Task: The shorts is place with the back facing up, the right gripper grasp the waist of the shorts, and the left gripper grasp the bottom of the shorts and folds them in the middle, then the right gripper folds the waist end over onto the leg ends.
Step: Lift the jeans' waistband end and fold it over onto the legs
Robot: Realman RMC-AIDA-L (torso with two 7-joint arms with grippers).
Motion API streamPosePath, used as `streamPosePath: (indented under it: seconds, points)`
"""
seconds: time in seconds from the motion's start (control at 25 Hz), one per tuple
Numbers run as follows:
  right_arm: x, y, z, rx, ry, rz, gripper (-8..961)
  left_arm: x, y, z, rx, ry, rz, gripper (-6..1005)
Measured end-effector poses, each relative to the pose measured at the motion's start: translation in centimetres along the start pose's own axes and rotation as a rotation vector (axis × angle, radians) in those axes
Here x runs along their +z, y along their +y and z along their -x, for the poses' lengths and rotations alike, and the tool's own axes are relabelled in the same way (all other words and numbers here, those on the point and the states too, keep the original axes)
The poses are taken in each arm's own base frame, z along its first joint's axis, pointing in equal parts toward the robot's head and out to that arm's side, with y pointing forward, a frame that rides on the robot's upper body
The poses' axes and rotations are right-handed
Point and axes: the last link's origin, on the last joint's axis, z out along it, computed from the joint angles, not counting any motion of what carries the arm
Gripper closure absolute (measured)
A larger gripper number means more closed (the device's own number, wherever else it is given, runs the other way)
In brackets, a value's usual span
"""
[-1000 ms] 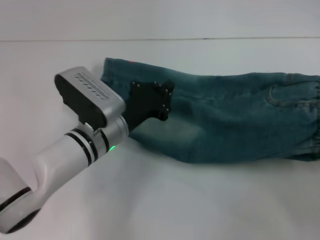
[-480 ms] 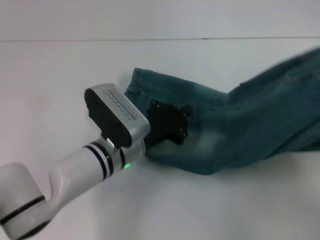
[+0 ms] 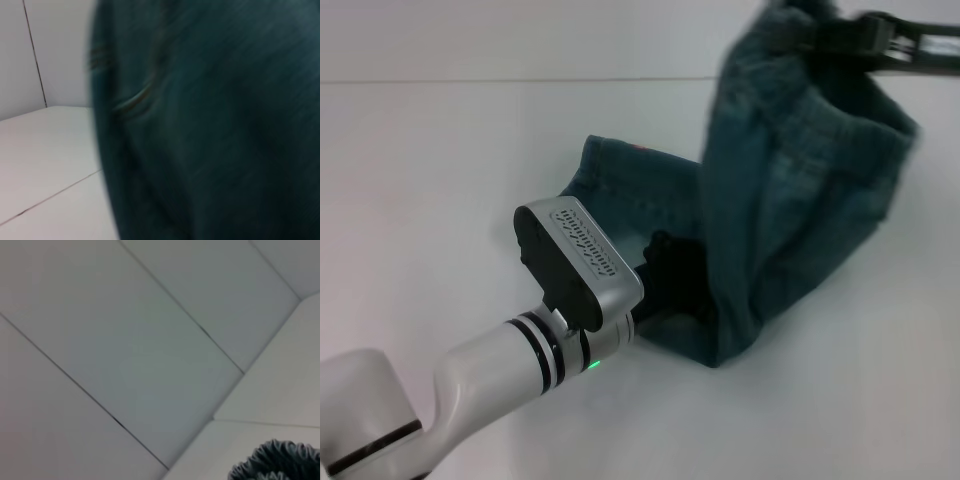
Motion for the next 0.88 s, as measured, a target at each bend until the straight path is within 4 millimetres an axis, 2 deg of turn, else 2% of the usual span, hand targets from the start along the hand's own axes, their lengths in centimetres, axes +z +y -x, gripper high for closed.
streamPosePath:
  seconds: [0.2, 0.36, 0.44, 0.64, 0.88]
  points:
    - [5.9, 0.7, 1.6, -0.1, 0.126, -0.061, 712, -0.3, 0.2, 0.2, -0.021, 0.0, -0.003, 985]
    - [9.4, 0.3, 1.3, -0.136, 0.184, -0.125, 708, -0.5, 0.1, 0.3, -0.037, 0.011, -0.016, 985]
    - [10.5, 0.0, 1.0, -0.145, 0.189, -0.153, 707, -0.5, 0.0, 0.2, -0.04, 0.018, -0.02, 985]
    - [11.4, 0.1, 0.5, -0.148, 0.18, -0.16, 702, -0.5, -0.1, 0.1, -0.04, 0.021, -0.02, 985]
    - [10.0, -0.6, 0.4, -0.113, 0.139, -0.162, 696, -0.9, -0.7, 0.5, -0.066, 0.018, -0.049, 986]
